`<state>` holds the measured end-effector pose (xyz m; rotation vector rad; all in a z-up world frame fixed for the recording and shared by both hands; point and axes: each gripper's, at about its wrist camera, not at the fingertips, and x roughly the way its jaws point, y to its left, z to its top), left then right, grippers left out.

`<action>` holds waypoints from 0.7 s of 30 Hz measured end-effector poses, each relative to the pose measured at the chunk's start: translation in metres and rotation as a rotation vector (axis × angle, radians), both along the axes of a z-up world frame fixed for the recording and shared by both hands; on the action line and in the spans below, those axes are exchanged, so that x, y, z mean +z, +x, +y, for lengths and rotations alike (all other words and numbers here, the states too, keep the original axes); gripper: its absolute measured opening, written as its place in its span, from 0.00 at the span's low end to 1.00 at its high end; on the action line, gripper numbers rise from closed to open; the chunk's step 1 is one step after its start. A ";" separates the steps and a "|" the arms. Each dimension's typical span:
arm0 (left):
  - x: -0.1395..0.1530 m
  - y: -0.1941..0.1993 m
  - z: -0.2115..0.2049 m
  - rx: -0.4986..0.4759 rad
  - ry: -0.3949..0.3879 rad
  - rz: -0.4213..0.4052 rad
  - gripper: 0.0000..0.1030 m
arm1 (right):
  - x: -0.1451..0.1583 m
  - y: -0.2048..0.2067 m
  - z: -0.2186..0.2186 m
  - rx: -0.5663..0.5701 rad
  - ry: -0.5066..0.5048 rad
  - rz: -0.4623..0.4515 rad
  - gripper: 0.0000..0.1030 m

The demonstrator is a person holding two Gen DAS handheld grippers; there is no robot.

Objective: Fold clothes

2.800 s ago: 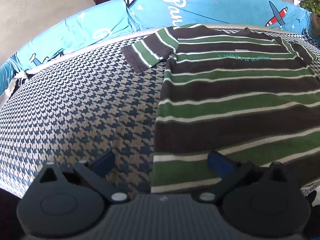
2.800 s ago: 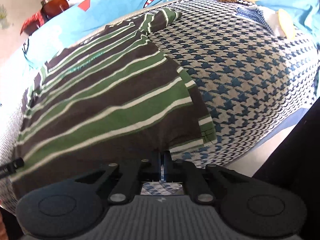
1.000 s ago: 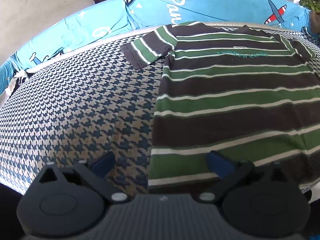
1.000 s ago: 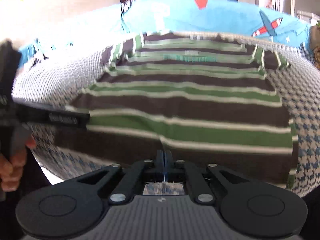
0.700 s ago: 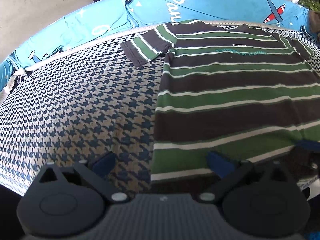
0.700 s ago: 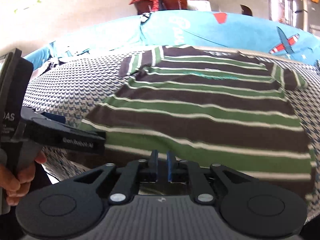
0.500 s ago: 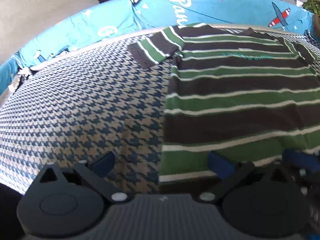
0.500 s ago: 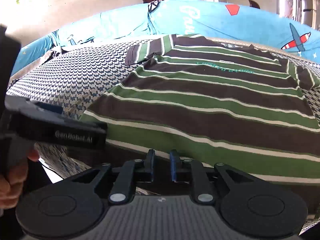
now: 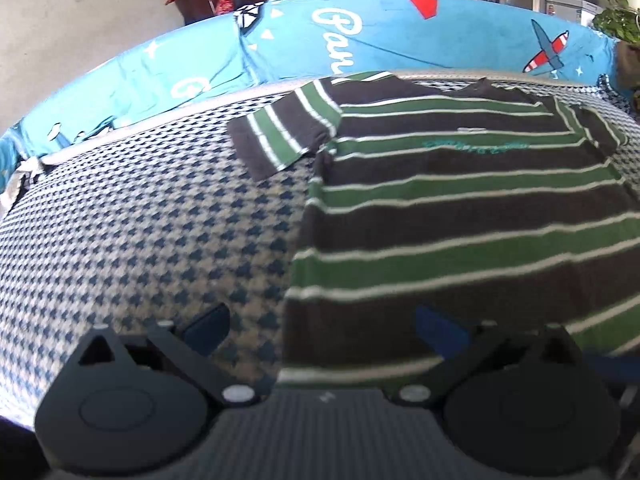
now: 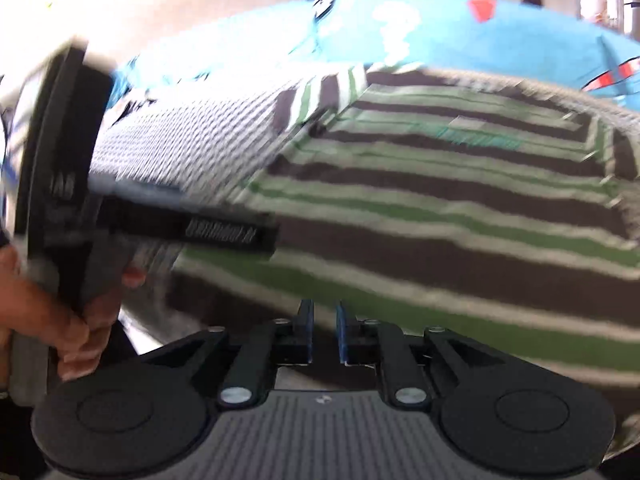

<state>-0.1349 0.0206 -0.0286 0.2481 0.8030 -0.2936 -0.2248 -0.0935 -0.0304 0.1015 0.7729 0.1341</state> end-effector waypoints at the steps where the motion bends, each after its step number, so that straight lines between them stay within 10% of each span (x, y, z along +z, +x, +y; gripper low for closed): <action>1: 0.000 0.003 -0.004 -0.009 -0.004 0.009 1.00 | 0.005 0.003 -0.009 -0.021 -0.008 -0.013 0.15; 21: 0.009 0.092 -0.060 -0.116 0.014 0.033 1.00 | 0.038 0.086 -0.237 -0.672 0.130 -0.021 0.38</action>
